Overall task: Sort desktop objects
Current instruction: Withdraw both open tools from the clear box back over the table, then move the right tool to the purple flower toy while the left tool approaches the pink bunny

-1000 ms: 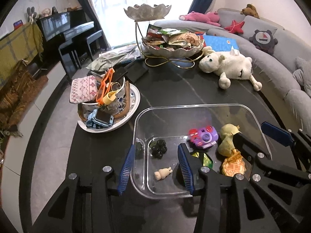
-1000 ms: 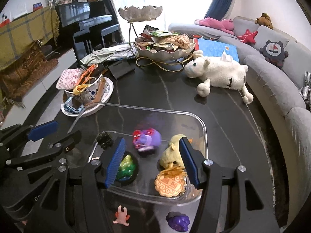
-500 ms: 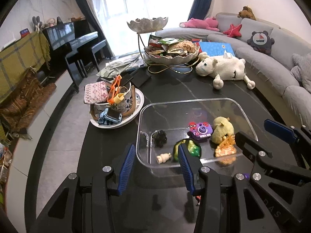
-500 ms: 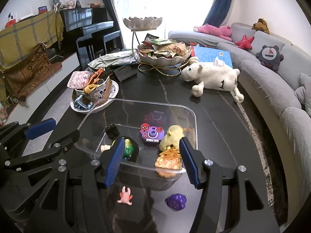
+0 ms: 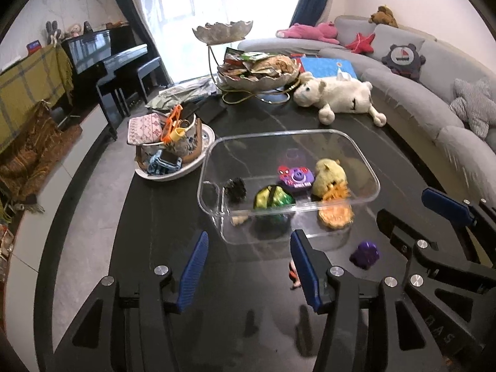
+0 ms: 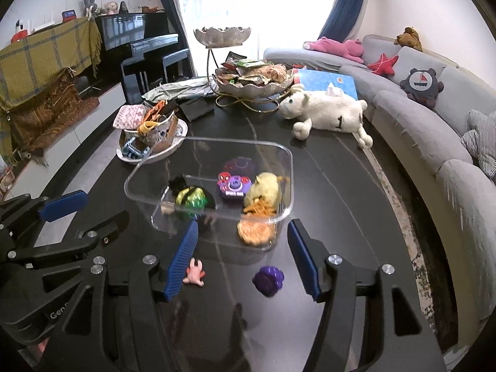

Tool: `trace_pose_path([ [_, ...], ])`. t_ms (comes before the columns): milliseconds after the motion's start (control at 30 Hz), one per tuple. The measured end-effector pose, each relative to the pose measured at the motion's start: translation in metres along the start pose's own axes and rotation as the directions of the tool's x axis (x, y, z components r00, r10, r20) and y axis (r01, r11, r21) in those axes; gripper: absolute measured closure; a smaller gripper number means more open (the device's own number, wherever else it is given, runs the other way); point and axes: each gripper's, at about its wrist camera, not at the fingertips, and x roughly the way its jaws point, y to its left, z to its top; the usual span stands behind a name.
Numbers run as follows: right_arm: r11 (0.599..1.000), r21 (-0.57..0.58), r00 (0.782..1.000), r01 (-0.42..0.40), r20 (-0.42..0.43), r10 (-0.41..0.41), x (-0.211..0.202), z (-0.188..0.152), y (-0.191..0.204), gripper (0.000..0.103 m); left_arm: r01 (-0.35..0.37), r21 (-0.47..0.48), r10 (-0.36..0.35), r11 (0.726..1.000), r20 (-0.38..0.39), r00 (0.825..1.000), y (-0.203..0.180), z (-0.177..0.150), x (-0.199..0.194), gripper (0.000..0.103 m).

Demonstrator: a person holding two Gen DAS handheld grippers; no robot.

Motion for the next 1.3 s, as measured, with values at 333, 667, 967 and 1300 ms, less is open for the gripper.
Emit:
trace_pose_path([
  [333,1.000,0.028,1.000,-0.012,-0.017,0.013,-0.005,-0.024,-0.012,0.045,0.042,-0.013,-0.042,0.999,-0.017,0.999,-0.010,-0.018,-0.003,0.052],
  [667,0.999,0.034,0.998,-0.026,-0.058,0.028,0.009,-0.044,-0.017,0.045,0.054,-0.025,-0.055,0.998,-0.055,0.997,-0.016,-0.033,0.016,0.052],
  [967,0.998,0.057,0.993,-0.027,-0.111,0.033,0.030,-0.058,-0.028,0.045,0.066,-0.009,-0.067,0.998,-0.095,0.993,-0.028,-0.040,0.038,0.052],
  [1300,0.998,0.068,0.987,-0.013,-0.158,0.024,0.051,-0.069,-0.038,0.045,0.096,0.015,-0.093,0.995,-0.138,0.986,-0.038,-0.048,0.060,0.052],
])
